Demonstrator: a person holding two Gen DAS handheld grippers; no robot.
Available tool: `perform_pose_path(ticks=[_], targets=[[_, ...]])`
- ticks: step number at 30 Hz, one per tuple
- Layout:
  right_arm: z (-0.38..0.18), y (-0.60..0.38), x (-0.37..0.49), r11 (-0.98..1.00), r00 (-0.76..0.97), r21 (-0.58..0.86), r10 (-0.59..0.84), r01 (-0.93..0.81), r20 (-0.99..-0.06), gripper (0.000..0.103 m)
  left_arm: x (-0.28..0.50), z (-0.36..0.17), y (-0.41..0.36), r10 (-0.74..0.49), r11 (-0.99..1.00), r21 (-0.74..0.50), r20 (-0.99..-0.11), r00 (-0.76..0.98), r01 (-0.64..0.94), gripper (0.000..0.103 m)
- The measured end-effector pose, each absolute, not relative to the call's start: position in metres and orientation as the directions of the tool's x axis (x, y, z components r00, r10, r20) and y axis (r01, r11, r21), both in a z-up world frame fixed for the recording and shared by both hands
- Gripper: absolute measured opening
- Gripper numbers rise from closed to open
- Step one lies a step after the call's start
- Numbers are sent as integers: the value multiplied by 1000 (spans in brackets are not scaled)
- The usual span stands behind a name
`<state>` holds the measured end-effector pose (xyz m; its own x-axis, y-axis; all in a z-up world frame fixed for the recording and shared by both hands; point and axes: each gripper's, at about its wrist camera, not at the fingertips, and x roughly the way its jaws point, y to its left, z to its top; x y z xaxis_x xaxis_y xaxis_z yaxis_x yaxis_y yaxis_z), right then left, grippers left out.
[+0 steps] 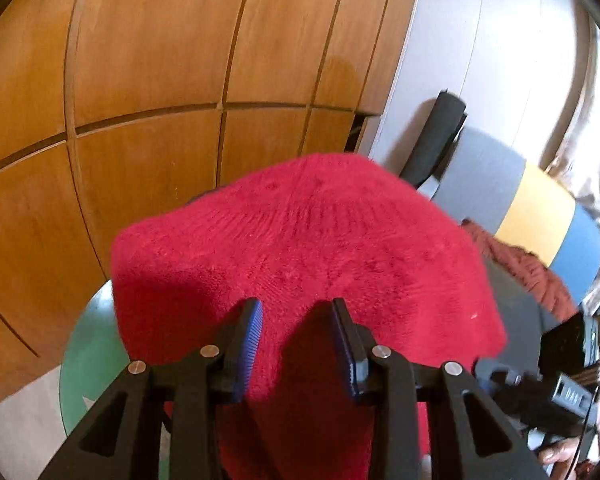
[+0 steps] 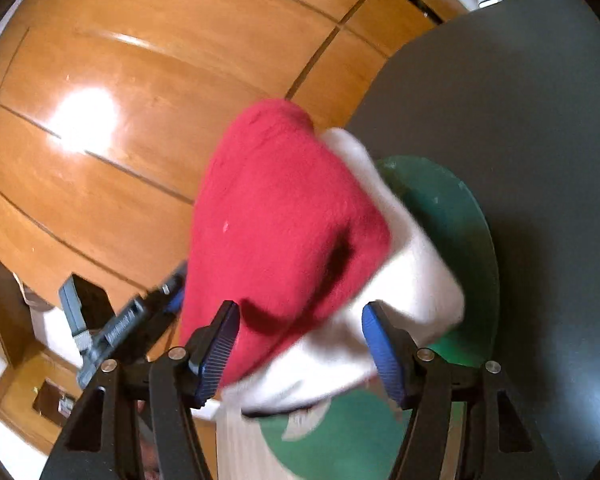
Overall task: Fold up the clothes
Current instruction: 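Carry the red sweater with both grippers and lower it onto the white garment stack, then open both grippers and withdraw them from the clothes stack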
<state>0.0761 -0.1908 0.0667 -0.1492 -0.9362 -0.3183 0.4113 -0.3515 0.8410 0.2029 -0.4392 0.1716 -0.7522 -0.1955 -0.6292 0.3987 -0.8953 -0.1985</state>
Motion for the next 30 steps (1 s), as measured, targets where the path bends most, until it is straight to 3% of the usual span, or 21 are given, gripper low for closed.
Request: perform_pose_path(ticks=[2, 3, 4, 8, 12, 15, 18, 21, 24, 26, 30], targets=[[69, -194, 76, -361, -158, 833, -933, 419, -325, 55, 196, 169, -440, -220, -896, -167, -638, -738, 411, 34], [71, -195, 77, -372, -164, 825, -928, 425, -334, 23, 193, 168, -440, -239, -895, -142, -646, -725, 422, 34], [73, -195, 78, -383, -170, 817, -924, 431, -343, 18, 190, 167, -440, -257, -894, -120, -652, -713, 432, 34], [82, -197, 83, -425, -196, 784, -905, 453, -378, 16, 183, 162, -440, -342, -884, -17, -658, -671, 468, 35], [91, -198, 88, -466, -222, 747, -884, 473, -411, 16, 182, 156, -442, -352, -878, -13, -660, -664, 479, 35], [97, -199, 91, -496, -243, 719, -868, 487, -434, 20, 193, 162, -434, -349, -883, -18, -644, -681, 470, 35], [105, -195, 96, -518, -270, 691, -854, 503, -444, 38, 216, 168, -424, -377, -870, -24, -610, -697, 492, 35], [117, -170, 116, -515, -328, 663, -857, 544, -397, 59, 246, 170, -407, -357, -864, -91, -581, -732, 494, 35], [126, -153, 145, -528, -375, 610, -849, 591, -372, 61, 271, 165, -382, -323, -868, -135, -576, -751, 477, 35], [127, -151, 162, -551, -387, 555, -834, 623, -394, 61, 282, 158, -363, -321, -868, -126, -595, -737, 480, 35], [120, -155, 199, -617, -425, 404, -773, 676, -471, 71, 294, 139, -327, -345, -858, -74, -650, -677, 508, 35]])
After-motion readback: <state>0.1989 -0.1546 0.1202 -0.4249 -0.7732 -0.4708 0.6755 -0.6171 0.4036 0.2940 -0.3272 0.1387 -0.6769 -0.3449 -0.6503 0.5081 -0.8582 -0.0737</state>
